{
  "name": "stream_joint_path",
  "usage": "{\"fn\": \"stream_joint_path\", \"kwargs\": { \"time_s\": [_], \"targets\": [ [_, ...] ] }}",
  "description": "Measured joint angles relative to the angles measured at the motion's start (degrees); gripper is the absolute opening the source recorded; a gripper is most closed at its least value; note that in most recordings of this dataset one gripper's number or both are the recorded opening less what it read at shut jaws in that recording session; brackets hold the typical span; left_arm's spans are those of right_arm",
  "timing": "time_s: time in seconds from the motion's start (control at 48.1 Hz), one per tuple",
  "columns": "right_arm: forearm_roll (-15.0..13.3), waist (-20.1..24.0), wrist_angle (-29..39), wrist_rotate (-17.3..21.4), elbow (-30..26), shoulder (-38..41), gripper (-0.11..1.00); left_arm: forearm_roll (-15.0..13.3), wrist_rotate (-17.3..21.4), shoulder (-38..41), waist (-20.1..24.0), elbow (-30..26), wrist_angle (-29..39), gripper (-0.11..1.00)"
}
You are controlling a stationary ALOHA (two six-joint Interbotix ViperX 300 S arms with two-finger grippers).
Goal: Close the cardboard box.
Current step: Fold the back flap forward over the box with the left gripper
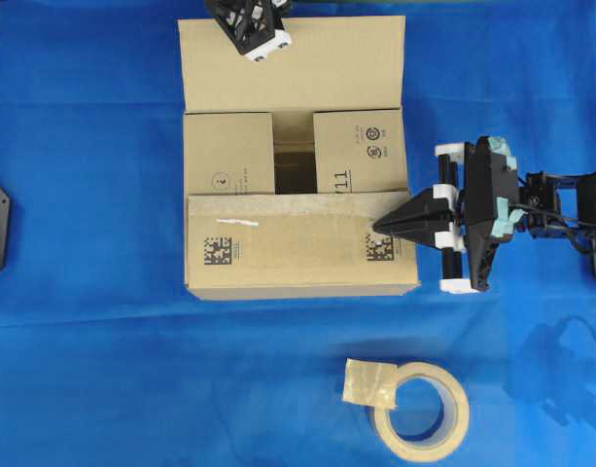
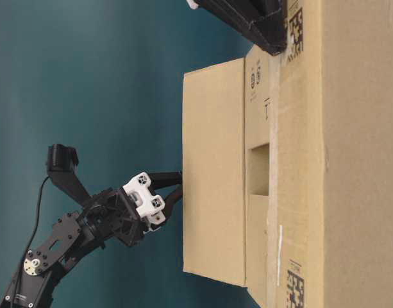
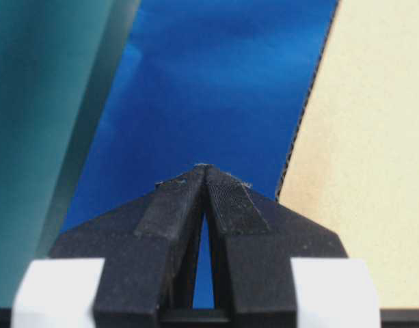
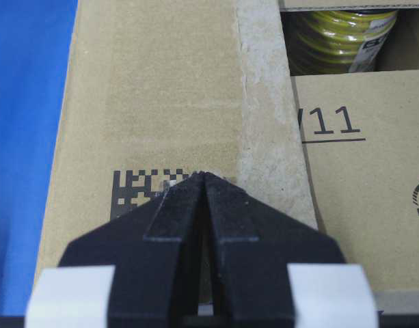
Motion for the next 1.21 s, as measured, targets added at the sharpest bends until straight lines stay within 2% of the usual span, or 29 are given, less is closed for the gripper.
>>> {"fn": "stream_joint_path", "kwargs": {
  "time_s": [0.312,0.54,0.831,1.205],
  "targets": [
    [0.0,-0.35,0.0,0.0,0.0,0.0,0.0,0.09,0.0,-1.05,-0.97,-0.53,1.67,0.0],
    [-0.09,-0.79,0.0,-0.18,0.0,0.0,0.0,0.09,-0.97,-4.75,-3.6,-0.35,3.52,0.0],
    [-0.18,-1.67,-0.09,-0.18,0.0,0.0,0.0,0.0,-1.85,-9.4,-7.38,4.22,4.13,0.0],
    [-0.18,-1.93,-0.44,-0.18,0.0,-0.09,0.0,-0.09,-8.96,-14.15,-12.83,12.74,3.43,0.0]
  ]
}}
